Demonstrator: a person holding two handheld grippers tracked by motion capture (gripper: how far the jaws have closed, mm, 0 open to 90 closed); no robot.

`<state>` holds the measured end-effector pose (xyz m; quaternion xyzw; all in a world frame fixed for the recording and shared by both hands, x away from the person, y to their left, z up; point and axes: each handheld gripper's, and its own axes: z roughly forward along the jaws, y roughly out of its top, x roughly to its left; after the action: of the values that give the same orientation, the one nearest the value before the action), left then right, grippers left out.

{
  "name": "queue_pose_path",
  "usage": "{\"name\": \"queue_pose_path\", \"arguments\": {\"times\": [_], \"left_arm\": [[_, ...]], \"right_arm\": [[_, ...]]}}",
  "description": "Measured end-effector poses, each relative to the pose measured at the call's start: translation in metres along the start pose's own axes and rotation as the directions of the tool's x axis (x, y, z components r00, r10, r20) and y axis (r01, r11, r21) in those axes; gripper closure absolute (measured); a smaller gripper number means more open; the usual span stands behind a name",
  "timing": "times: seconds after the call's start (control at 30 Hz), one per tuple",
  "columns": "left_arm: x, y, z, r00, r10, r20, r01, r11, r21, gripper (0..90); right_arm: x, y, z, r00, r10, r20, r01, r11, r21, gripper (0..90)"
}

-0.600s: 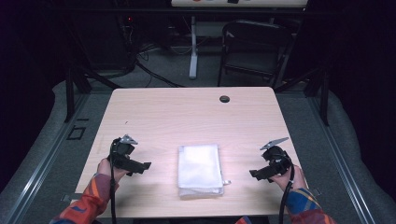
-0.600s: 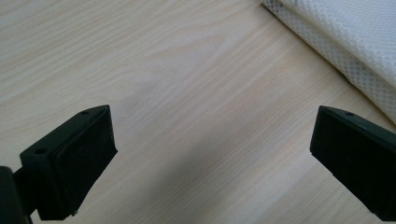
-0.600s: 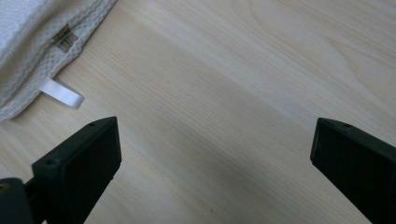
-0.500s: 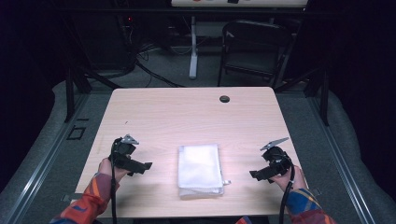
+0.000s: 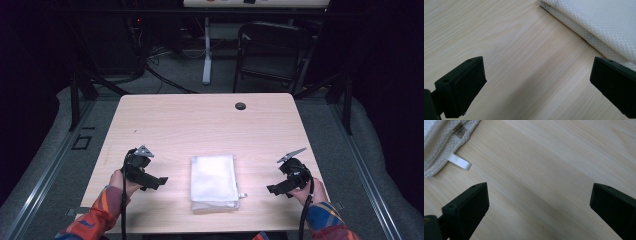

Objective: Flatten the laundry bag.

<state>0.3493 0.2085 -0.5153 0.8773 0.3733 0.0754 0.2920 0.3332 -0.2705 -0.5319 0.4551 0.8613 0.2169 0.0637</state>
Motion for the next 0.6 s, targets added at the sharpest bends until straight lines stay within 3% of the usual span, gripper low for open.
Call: {"name": "queue_pose_path", "arguments": {"times": [0.07,0.13,0.23,0.3,0.6], "left_arm": [[-0.001,0.001,-0.001,0.9996,0.008,0.029,-0.008,0.9999,-0.009,0.1],[-0.003,0.001,0.0,0.999,0.012,0.043,-0.011,0.9998,-0.016,0.1],[-0.006,0.003,0.002,0.9979,0.026,0.059,-0.025,0.9995,-0.017,0.1],[-0.01,0.004,0.003,0.9962,0.033,0.08,-0.032,0.9993,-0.02,0.1],[-0.032,0.015,0.018,0.9825,0.135,0.128,-0.134,0.9908,-0.02,0.2]], "right_arm": [[0.0,0.001,0.0,0.9999,-0.012,0.001,0.012,1.0,0.007,2.0],[0.003,0.0,0.004,0.9996,0.025,-0.017,-0.025,0.999,-0.037,3.4],[0.001,0.001,0.002,0.9999,-0.011,-0.004,0.011,1.0,0.02,5.5],[0.003,0.001,0.003,0.9999,-0.001,-0.015,0.001,1.0,0.011,5.5],[0.004,0.003,0.004,0.9999,-0.012,-0.009,0.012,1.0,0.025,5.4]]}}
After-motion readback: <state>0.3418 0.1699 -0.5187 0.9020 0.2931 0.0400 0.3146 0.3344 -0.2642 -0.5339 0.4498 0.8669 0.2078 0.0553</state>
